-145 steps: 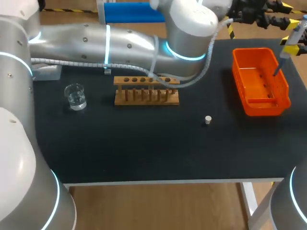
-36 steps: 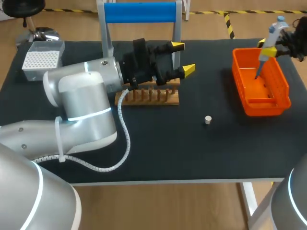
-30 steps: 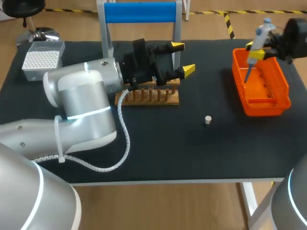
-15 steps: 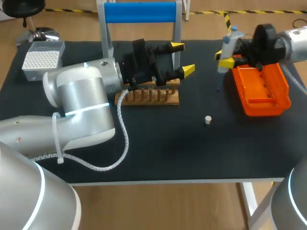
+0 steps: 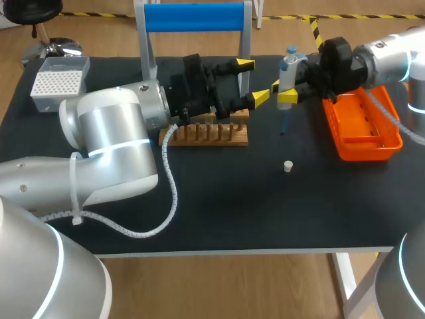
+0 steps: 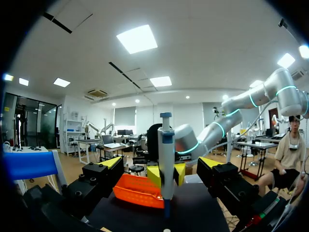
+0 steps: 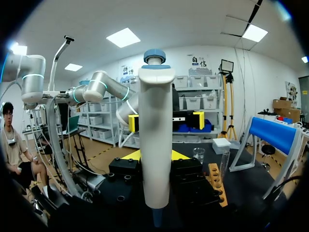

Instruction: Invert the test tube, pick up the pipette, mount the tip to pipette, aspirate from beaker and dispense into the tube, eject the tip, return the pipette, and cap with the stopper.

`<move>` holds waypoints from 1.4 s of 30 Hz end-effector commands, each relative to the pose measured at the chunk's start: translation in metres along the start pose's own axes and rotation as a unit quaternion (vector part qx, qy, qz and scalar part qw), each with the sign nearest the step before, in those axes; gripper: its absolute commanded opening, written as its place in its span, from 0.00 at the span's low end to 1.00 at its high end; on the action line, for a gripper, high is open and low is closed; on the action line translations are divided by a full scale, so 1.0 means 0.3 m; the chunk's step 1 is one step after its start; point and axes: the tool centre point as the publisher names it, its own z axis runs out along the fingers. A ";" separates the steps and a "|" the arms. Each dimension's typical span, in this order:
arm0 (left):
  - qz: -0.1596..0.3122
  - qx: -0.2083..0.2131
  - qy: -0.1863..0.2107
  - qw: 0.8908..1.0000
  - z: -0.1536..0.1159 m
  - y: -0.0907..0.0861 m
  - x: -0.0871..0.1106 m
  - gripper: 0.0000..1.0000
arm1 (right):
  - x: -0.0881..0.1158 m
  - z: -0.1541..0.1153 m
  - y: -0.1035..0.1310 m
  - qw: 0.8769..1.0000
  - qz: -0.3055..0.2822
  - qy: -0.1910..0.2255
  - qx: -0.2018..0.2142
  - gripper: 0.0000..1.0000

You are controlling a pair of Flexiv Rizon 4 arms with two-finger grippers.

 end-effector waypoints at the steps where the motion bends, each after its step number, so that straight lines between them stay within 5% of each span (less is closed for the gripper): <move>1: 0.000 0.000 -0.003 1.000 0.007 0.000 0.004 1.00 | -0.019 0.035 -0.007 1.000 -0.002 0.006 0.000 0.00; 42: 0.000 -0.040 0.010 0.999 0.002 0.004 0.007 1.00 | -0.065 0.148 -0.007 0.996 -0.064 -0.041 -0.035 0.00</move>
